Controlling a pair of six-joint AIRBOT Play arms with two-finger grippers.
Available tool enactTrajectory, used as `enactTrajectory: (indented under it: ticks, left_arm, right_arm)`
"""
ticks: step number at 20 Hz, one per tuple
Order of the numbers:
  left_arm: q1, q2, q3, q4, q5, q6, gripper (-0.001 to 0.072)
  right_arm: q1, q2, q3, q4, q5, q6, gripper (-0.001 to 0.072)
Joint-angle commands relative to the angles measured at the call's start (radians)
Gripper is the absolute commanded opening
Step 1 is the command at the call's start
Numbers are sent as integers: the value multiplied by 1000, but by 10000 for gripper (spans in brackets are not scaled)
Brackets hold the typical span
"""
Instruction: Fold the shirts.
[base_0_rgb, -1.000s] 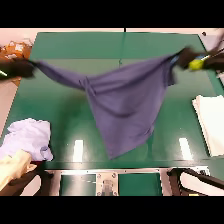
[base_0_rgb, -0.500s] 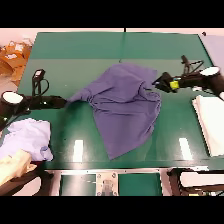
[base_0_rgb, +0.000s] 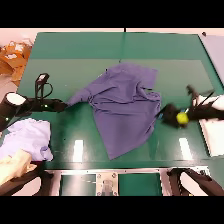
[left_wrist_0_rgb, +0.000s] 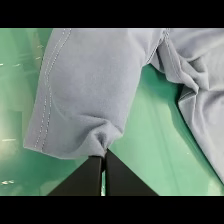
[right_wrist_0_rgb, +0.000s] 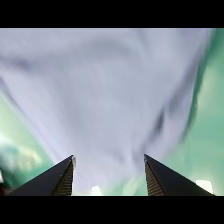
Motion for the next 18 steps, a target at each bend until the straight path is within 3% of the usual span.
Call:
enactTrajectory:
  ticks: [1,4,9,15,16,17,18]
  left_arm:
    - [0,-1,0,4,-5,0,21]
    - [0,-1,0,4,-20,0,21]
    - [0,-1,0,4,-32,0,21]
    - [0,0,0,6,-39,0,21]
    - [0,0,0,6,-47,0,21]
    - [0,0,0,10,-52,-1,21]
    - [0,0,0,21,-56,-7,21]
  right_arm:
    - [191,161,-305,59,-99,129,504]
    - [402,132,-436,208,-294,136,504]
    - [709,-42,-422,396,-584,128,504]
    - [856,-311,-177,467,-668,6,488]
    - [856,-346,-138,467,-667,-14,427]
    - [856,-375,-108,466,-667,-43,216]
    - [853,-388,-91,466,-665,-76,68]
